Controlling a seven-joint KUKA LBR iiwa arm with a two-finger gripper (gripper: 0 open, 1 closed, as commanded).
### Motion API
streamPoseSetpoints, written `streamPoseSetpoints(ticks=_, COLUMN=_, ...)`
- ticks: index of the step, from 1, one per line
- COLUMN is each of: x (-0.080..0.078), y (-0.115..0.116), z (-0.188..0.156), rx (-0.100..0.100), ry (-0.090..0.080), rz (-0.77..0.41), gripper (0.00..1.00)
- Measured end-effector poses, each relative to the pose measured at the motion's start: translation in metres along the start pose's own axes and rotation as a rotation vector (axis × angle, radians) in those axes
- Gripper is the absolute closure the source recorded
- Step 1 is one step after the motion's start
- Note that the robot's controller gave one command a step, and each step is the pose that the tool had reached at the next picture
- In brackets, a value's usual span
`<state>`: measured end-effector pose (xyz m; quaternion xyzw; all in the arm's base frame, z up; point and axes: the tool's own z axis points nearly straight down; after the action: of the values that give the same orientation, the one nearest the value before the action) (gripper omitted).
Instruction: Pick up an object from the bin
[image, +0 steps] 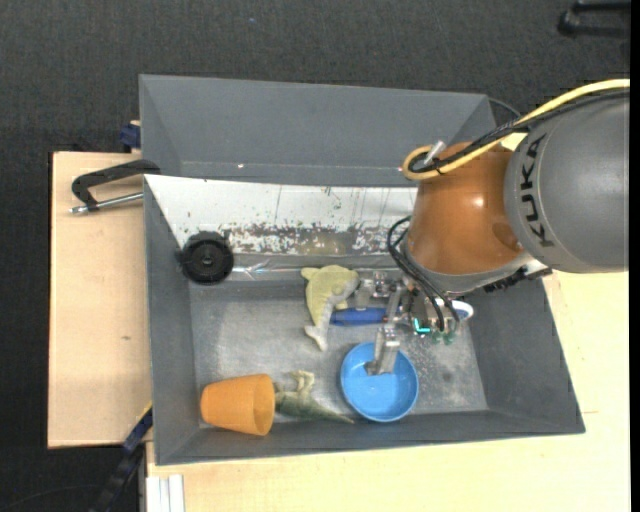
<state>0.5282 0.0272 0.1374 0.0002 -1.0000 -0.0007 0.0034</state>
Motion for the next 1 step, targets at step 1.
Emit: streamPoseSetpoints(ticks=1, x=0.0261, y=-0.0145, z=0.0691, rx=0.001, ry=0.0, rz=-0.242, gripper=0.0)
